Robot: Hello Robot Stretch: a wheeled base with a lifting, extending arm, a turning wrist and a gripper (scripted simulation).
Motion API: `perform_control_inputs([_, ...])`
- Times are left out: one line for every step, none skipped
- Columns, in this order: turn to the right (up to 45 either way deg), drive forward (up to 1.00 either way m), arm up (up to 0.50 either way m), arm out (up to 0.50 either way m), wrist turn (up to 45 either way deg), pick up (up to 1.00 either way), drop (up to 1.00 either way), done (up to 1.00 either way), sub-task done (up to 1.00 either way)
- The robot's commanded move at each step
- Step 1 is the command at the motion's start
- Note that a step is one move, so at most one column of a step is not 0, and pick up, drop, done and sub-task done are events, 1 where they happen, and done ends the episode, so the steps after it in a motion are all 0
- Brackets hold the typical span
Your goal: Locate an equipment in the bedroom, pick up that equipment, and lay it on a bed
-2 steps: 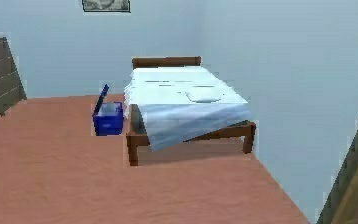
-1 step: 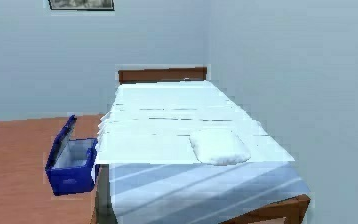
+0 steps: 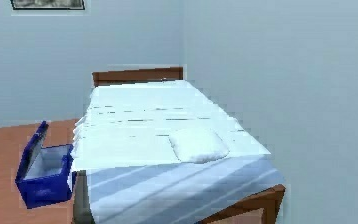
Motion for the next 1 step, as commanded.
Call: perform_control_inputs([0.0, 0.2, 0.0, 0.0, 0.0, 0.0, 0.0, 0.0, 0.0])
